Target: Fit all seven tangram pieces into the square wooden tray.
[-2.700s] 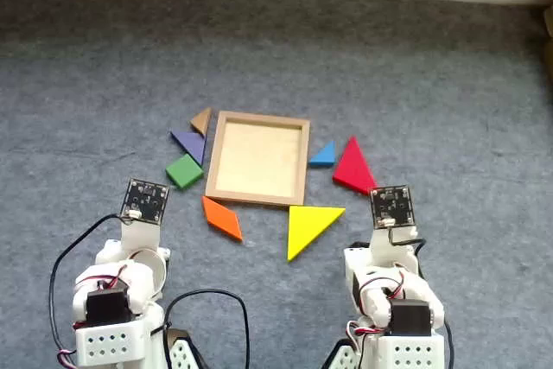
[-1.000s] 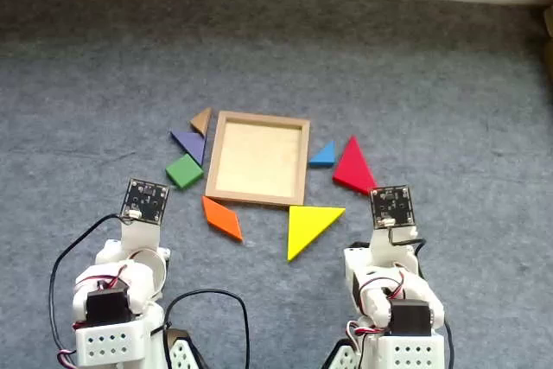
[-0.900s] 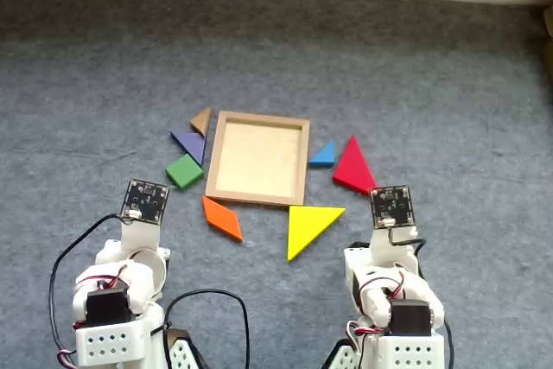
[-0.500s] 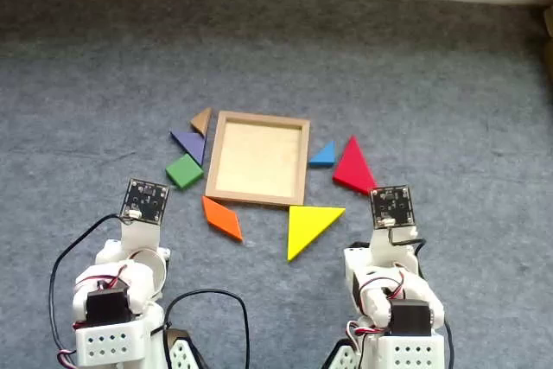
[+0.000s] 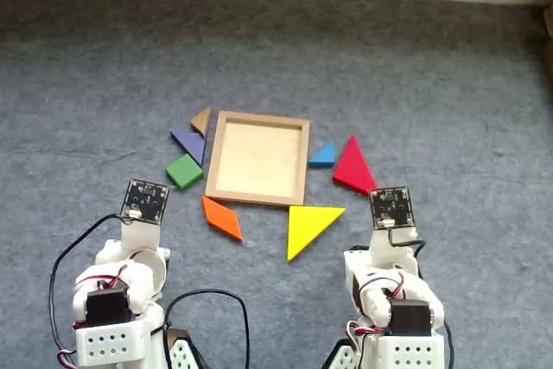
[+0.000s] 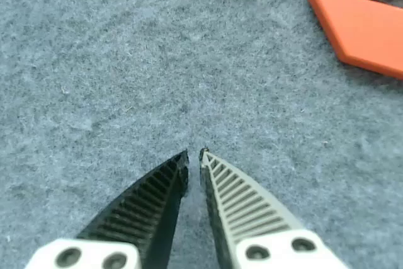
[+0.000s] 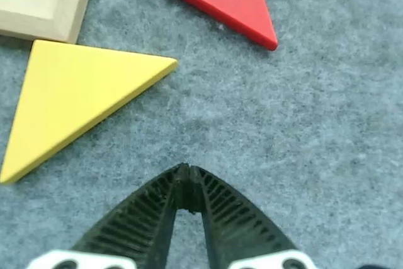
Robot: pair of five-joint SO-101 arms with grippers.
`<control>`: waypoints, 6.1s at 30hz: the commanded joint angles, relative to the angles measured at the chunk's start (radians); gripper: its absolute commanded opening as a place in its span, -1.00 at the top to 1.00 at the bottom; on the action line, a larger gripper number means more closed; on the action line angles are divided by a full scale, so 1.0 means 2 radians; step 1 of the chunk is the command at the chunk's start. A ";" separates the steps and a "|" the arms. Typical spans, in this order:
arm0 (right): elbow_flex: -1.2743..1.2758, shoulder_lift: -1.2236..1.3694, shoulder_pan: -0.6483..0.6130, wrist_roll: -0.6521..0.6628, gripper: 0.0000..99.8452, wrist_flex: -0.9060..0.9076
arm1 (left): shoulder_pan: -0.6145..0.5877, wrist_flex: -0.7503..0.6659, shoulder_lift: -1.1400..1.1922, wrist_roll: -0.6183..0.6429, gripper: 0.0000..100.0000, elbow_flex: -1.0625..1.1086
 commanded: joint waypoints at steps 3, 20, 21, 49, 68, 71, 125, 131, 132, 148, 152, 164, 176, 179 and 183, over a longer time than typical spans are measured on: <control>0.056 -0.006 -0.006 -0.005 0.99 0.003 | 0.003 0.003 -0.013 0.003 0.89 0.010; -0.007 -0.006 0.155 0.067 0.99 -0.096 | 0.003 0.003 -0.013 0.003 0.89 0.010; -0.021 -0.006 0.155 0.083 0.99 -0.096 | 0.003 0.003 -0.013 0.003 0.89 0.010; -0.507 0.620 -0.054 0.099 0.41 -0.005 | 0.003 0.003 -0.013 0.003 0.89 0.010; -0.692 0.940 -0.086 0.047 0.21 -0.089 | 0.003 0.003 -0.013 0.003 0.89 0.010; -0.711 0.968 -0.089 0.044 0.21 -0.089 | 0.003 0.003 -0.013 0.003 0.89 0.010; -0.806 1.078 -0.066 -0.044 0.24 -0.079 | 0.003 0.003 -0.013 0.003 0.89 0.010; -0.805 1.079 -0.063 -0.044 0.24 -0.092 | 0.003 0.003 -0.013 0.003 0.89 0.010; -0.804 1.079 -0.063 -0.042 0.24 -0.094 | 0.003 0.003 -0.013 0.003 0.89 0.010; -0.808 1.113 -0.042 -0.039 0.26 -0.056 | 0.003 0.003 -0.013 0.003 0.89 0.010; -0.808 1.113 -0.043 0.001 0.49 -0.055 | 0.003 0.003 -0.013 0.003 0.89 0.010; -0.837 1.101 -0.042 0.005 0.60 -0.010 | 0.003 0.003 -0.013 0.003 0.89 0.010; -0.859 0.999 -0.074 0.002 0.60 0.024 | 0.003 0.003 -0.013 0.003 0.89 0.010; -0.859 0.997 -0.096 0.001 0.60 0.024 | 0.003 0.003 -0.013 0.003 0.89 0.010; -0.862 0.996 -0.124 -0.028 0.60 0.024 | 0.003 0.003 -0.013 0.003 0.89 0.010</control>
